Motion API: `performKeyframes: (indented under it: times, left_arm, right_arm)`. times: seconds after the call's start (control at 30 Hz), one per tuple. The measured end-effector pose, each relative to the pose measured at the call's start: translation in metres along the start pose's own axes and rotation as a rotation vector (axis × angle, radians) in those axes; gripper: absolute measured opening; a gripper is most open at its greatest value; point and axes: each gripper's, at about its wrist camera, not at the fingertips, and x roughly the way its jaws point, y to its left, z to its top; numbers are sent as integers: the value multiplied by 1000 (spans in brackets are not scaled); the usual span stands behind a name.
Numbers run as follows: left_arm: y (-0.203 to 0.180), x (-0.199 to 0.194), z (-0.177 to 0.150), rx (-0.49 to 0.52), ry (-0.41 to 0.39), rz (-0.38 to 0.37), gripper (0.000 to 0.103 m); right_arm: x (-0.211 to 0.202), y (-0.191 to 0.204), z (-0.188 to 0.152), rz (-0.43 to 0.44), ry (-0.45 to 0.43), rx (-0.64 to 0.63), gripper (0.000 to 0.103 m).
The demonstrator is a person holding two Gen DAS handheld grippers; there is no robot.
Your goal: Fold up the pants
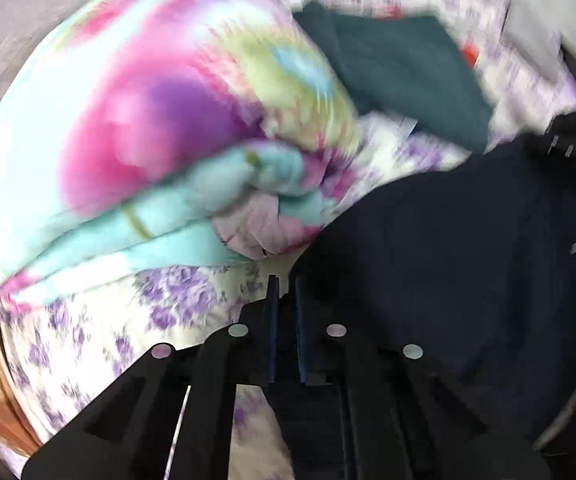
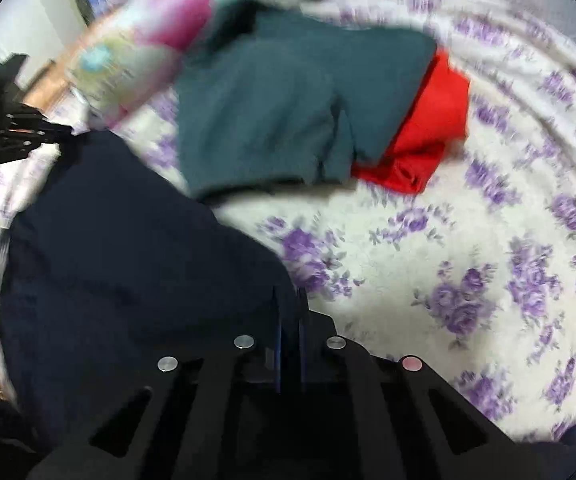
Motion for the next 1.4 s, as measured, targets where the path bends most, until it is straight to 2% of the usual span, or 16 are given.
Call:
performKeyframes:
  times: [0.1, 0.17, 0.23, 0.33, 0.43, 0.5, 0.6, 0.63, 0.7, 0.73, 0.77, 0.93, 1.03, 1.23, 1.33, 1.4]
  left_arm:
    - [-11, -50, -17, 38, -82, -38, 6]
    - [-26, -74, -38, 67, -101, -42, 6]
    - [-37, -88, -54, 75, -109, -67, 0]
    - [-60, -110, -92, 75, -128, -104, 0]
    - [-67, -107, -132, 31, -107, -152, 0]
    - [-77, -100, -158, -14, -65, -137, 0]
    - [-75, -75, -160, -141, 14, -163, 0]
    - [-74, -71, -156, -189, 18, -159, 2]
    - [-71, -70, -152, -240, 16, -145, 39]
    - [-68, -71, -148, -280, 26, -114, 69]
    - [-65, -69, -147, -309, 31, -97, 86]
    - [-43, -52, -146, -509, 81, -196, 87]
    - [-34, -48, -147, -642, 84, -301, 87]
    - [-33, -60, -149, -676, 73, -360, 87]
    - [-28, -52, -149, -746, 92, -355, 88]
    - [-28, -44, -148, -788, 97, -396, 88]
  right_arm:
    - [-52, 13, -14, 82, -79, -20, 6]
    - [-82, 28, -30, 111, -106, -54, 6]
    - [-108, 54, -54, 134, -114, -92, 6]
    - [-131, 79, -96, 214, -91, -90, 6]
    - [-116, 108, -139, 287, -11, -62, 6]
    - [-99, 118, -164, 292, 27, -18, 6]
    - [-63, 125, -184, 271, 73, 45, 6]
    - [-56, 128, -187, 264, 83, 55, 6]
    - [-44, 131, -193, 244, 110, 69, 6]
    - [-45, 133, -200, 236, 116, 75, 6]
    - [-43, 135, -202, 228, 118, 76, 6]
    - [-52, 134, -205, 215, 64, 107, 6]
    - [-56, 132, -203, 215, 42, 121, 6]
    - [-54, 129, -202, 226, 28, 137, 6]
    - [-37, 130, -203, 211, 67, 137, 6]
    - [-35, 131, -203, 207, 69, 132, 7]
